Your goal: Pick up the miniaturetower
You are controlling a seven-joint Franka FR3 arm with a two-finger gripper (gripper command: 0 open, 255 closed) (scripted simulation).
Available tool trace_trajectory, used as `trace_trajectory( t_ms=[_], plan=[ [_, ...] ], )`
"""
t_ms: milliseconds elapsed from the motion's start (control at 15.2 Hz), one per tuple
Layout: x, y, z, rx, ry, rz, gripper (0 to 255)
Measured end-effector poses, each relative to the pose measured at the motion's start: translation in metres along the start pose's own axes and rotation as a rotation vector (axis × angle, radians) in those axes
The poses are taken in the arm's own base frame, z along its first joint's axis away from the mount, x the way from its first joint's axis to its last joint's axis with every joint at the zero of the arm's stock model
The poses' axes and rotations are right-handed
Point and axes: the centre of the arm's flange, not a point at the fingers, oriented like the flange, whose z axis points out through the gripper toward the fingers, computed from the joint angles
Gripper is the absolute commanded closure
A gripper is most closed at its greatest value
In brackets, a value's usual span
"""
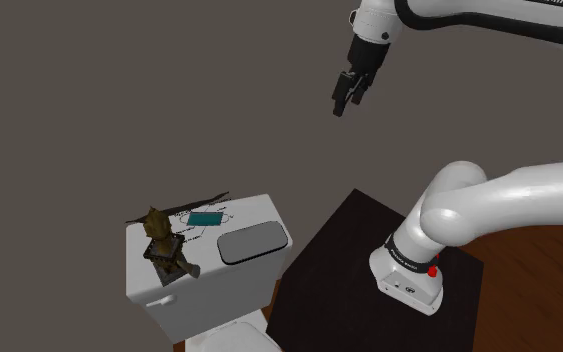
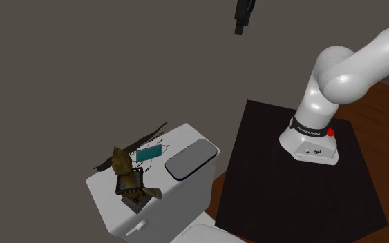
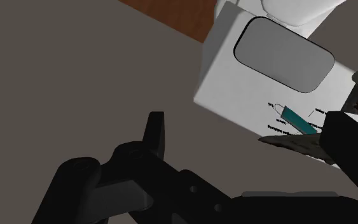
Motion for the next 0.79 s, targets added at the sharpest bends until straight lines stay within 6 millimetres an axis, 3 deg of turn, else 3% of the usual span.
trace_trajectory(
  t_ms=[132, 792],
  plan=[
    [0.002, -0.004, 0.002, 0.004, -0.006, 0.005, 0],
    [0.060, -0.094, 0.056, 0.081, -0.123, 0.103, 0]
  ],
)
